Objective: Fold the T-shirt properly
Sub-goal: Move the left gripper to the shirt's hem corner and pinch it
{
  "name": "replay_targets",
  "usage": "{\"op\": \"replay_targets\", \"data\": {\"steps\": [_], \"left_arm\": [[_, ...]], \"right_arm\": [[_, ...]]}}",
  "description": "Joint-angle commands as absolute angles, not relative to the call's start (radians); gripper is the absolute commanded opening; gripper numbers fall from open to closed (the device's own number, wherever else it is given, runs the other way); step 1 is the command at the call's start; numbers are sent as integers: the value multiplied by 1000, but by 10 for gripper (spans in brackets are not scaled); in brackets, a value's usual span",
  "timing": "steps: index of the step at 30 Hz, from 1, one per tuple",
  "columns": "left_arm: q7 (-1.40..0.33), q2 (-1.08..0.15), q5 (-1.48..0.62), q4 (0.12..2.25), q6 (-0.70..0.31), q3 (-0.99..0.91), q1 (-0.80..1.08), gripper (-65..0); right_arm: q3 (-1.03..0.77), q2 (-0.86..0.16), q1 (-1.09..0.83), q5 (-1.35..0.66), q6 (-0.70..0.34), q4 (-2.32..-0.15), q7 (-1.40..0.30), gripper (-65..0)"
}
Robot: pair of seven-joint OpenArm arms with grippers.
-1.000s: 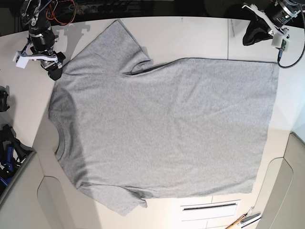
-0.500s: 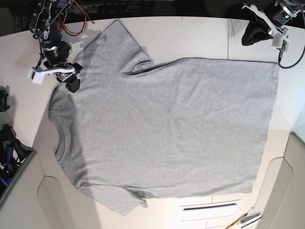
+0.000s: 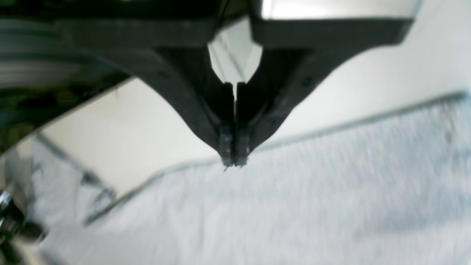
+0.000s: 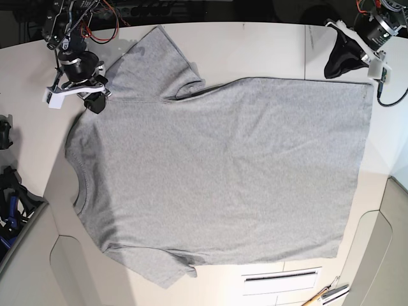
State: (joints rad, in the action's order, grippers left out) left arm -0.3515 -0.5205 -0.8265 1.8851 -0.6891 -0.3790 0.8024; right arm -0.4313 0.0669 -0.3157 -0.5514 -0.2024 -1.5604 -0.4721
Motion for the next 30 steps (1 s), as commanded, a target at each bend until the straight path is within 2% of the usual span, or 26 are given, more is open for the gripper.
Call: {"op": "replay_targets", "data": {"steps": [1,8,12,16,22,30], "left_arm": [[-326,-532,-861,1898,-698,-387,796,-650],[-354,-532,-850,1898,-692,-388,691,-448],[-400,-532,-747,1898,-524,-388,598,-444],[-422,-533,-675,1877,-431,-388,530,-444],[-453,-533,-717,1662,-435,-425,417,-443],[-640,-590,-1058,1338,-617,-629,327,-443]], "right_arm": [[-430,69,-322,-522,-191,-1563,-505,-650],[-430,68,-322,-523,-191,-1563,-505,-650],[-430,68,-322,-523,-191,-1563,-505,-650],[-430,66,-322,-523,-191,-1563,-505,-650],[-430,66,-322,-523,-191,-1563,-505,-650],[-430,66,-322,-523,-191,-1563,-505,-650]]}}
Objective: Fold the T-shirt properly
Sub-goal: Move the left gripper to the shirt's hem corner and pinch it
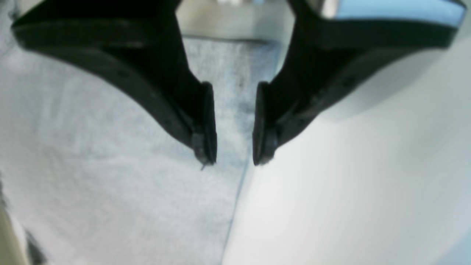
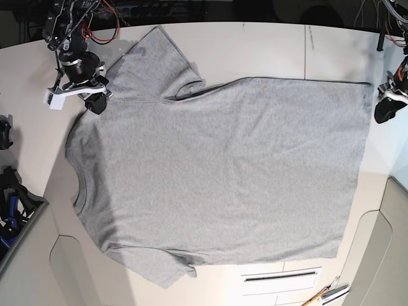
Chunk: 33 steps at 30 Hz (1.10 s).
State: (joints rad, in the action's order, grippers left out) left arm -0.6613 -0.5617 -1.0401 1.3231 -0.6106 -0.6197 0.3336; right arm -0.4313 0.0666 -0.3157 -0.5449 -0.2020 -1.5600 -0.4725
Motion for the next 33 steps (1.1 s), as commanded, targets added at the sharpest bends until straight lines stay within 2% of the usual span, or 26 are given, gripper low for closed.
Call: {"op": "replay_targets", "data": {"steps": [1,6,11,12,24,33], "left_arm": [[-667,-603,-1096,1308,-633,-654,327,-443],[-804,-640,-1291,1146,-679,-730,334,-440],[-879,-627,-1381,1024,-698,-716,336,-320],[-880,-621,-1380,1015,-698,-709,335,-314],[-880,-606,-1372,1012,-689,-507,332,-314],[-941,-607,-1372,1013,-688,-491,332,-314]], "right_arm": [[-430,66,-322,-524,-191,-1563,-505,-650],[-430,66,-323,-523,-191,-1563,-505,-650],[-430,66,-325,-523,-191,-1563,-505,-650],[-430,67,-325,-523,-191,-1563,-505,-650],[-430,67,-325,-523,-191,-1563,-505,-650],[-430,67,-325,-523,-191,-1563,-505,-650]]}}
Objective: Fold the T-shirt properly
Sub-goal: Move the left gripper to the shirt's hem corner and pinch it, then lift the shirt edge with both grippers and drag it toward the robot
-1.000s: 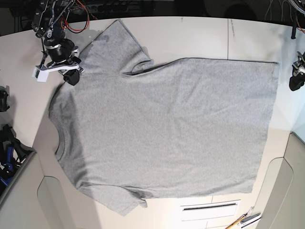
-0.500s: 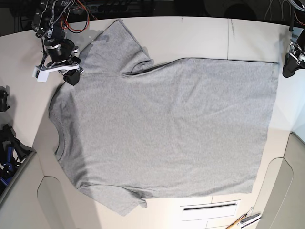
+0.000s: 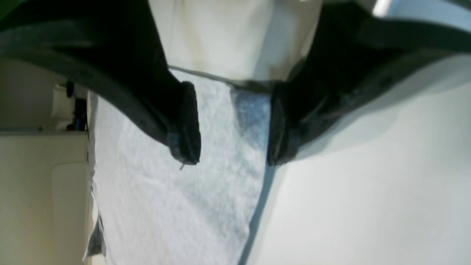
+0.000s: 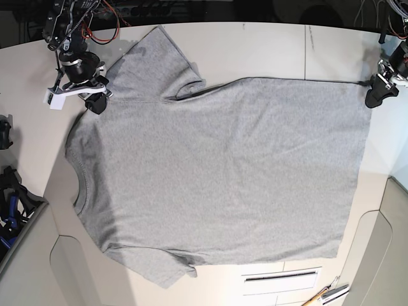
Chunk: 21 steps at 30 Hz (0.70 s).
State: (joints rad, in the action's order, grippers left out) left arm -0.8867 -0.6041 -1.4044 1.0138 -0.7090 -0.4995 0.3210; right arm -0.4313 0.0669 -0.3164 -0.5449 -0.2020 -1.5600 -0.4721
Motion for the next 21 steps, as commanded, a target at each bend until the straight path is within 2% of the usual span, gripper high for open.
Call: {"op": "replay_targets", "data": {"steps": [1,21], "left_arm": [[-948,-607,-1372,1013,-688,-491,332,-314],[-959,-607,-1344,1089,-669,-490,329,-315]], "right_arm": [[-430,67,-325,-523,-191,-1563,-505,-650],[-430,67,-325,-523,-191,-1563,-505,-650]]}}
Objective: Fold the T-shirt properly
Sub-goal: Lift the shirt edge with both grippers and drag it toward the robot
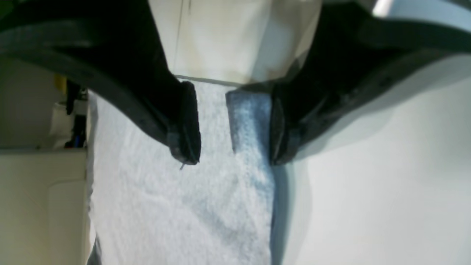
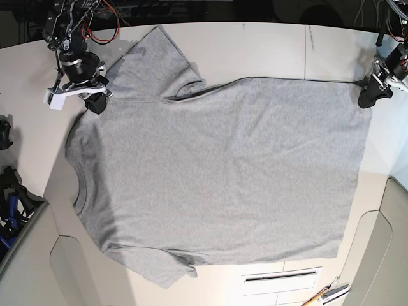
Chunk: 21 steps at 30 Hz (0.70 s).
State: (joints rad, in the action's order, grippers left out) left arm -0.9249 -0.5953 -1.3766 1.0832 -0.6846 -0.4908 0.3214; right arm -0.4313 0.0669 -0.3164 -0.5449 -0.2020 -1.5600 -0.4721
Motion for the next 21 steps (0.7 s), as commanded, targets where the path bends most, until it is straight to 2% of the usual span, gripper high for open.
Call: {"op": "replay_targets", "data": {"steps": [1,11,21], "left_arm": [[-959,-607,-1341,1097,-669,-490,329,-315],[-958,-607,-1315,1120,-665,-485,297,-315],[-951,-609,-1296,1120,-662,-392,237,-316]], "right_arm": [[-430,67,-325,-523,-191,-1563,-505,-650],[-430,66,-324,-524,-191,-1563,-505,-650],[-430,66,-325,-523,-191,-1563,-505,-650]]}}
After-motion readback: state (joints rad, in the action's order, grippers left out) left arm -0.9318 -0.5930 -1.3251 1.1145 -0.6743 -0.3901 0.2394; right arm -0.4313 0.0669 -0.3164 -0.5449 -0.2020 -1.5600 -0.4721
